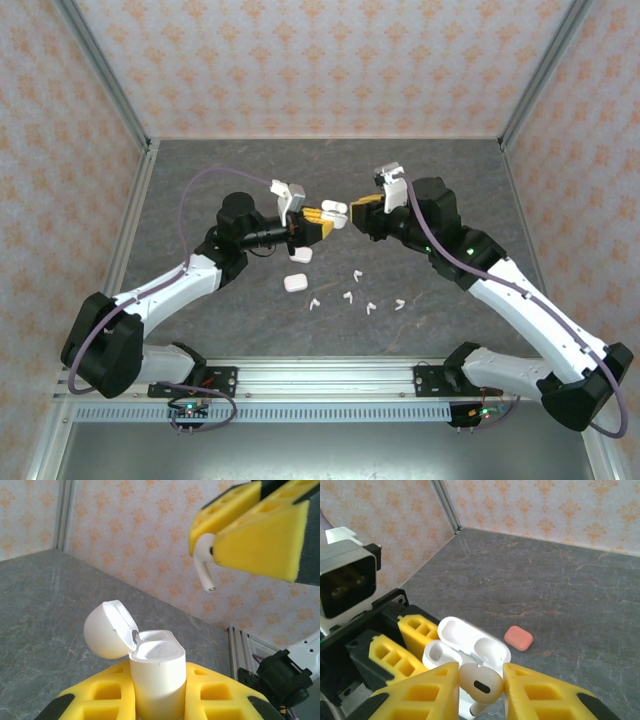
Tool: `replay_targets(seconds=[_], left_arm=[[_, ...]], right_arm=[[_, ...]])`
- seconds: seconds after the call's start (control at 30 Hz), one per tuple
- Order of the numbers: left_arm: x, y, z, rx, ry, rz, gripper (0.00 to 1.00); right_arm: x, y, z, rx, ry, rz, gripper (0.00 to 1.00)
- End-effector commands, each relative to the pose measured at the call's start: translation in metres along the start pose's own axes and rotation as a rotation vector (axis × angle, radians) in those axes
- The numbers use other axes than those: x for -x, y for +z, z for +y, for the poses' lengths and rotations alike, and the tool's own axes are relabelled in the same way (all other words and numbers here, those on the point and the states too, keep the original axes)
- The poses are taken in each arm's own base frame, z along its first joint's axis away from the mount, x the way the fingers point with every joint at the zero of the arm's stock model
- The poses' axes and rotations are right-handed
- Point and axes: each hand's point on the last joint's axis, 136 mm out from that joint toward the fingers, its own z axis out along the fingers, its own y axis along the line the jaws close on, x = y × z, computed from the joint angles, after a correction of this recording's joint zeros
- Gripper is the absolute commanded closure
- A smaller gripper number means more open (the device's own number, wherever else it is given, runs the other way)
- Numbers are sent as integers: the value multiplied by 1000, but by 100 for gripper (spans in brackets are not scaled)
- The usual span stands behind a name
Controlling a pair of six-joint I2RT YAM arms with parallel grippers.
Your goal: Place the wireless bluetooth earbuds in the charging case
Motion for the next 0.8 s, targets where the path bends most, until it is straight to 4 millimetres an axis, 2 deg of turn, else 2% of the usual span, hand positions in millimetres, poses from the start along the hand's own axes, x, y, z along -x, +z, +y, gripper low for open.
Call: replay_targets(seconds=[0.0,0.33,0.67,0.7,0.77], left_arm=[[18,1,-14,-47,68,-30,100],[20,1,-15,-46,70,-28,100],[23,0,-16,-37,73,-38,100],[24,0,-16,-37,74,-39,100],[24,-1,-16,-35,75,-39,100]], right_arm=[[18,3,3,-9,-45,-45,74],[1,21,-2,-16,-32,17,74],[-8,26,-2,-5,-15,49,74],[-14,33,-4,-8,-10,71,74],[-15,34,-3,-3,-7,77,74]])
